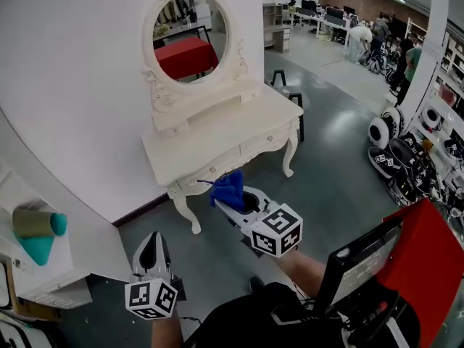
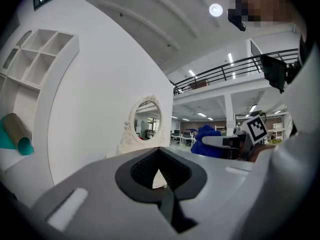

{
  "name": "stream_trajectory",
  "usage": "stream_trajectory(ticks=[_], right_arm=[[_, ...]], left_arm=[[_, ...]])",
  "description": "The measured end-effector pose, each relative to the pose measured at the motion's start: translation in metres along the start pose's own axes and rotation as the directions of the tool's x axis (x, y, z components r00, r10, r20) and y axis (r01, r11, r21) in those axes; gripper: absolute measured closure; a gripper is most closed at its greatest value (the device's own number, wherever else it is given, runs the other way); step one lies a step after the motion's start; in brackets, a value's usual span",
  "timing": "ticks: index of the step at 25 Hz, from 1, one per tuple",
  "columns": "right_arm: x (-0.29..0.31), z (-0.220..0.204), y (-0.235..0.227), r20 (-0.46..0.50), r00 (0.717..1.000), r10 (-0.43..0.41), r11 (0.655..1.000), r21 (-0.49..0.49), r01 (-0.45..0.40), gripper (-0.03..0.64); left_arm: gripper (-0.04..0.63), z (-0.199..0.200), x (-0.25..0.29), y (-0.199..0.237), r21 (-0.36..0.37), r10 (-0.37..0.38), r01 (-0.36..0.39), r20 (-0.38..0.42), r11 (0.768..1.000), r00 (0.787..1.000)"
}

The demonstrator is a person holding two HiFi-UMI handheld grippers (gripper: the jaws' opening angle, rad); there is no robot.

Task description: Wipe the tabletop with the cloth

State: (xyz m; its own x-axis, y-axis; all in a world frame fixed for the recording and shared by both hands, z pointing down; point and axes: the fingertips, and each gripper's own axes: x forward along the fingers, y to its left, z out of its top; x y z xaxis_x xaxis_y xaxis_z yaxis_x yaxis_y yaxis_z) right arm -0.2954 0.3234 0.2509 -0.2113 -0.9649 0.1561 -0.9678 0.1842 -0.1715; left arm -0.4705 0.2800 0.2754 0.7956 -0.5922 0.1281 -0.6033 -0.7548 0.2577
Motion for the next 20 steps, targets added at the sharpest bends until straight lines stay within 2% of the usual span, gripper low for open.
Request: stream_trajectory(ticks=[10, 14, 20], right_arm=[[0.034, -0.001, -0.074, -0.021, 0.998, 0.061, 0.998, 0.018, -0.06, 0.46], [0.052, -0.005, -0.093, -0.033, 0.997, 0.077, 0.996, 0.039, -0.075, 0.46], [0.093, -0.007, -0.111, -0.053, 0.995, 0.085, 0.996, 0.031, -0.084, 0.46]], left_arm=[[0.588, -0.001, 0.075, 0.005, -0.006, 0.082, -0.082, -0.009, 0.997, 0.997], [0.588, -0.003, 0.096, 0.008, 0.004, 0.098, -0.098, -0.025, 0.995, 0.995], [0.588, -0.003, 0.135, 0.034, -0.008, 0.097, -0.097, -0.028, 0.995, 0.995]])
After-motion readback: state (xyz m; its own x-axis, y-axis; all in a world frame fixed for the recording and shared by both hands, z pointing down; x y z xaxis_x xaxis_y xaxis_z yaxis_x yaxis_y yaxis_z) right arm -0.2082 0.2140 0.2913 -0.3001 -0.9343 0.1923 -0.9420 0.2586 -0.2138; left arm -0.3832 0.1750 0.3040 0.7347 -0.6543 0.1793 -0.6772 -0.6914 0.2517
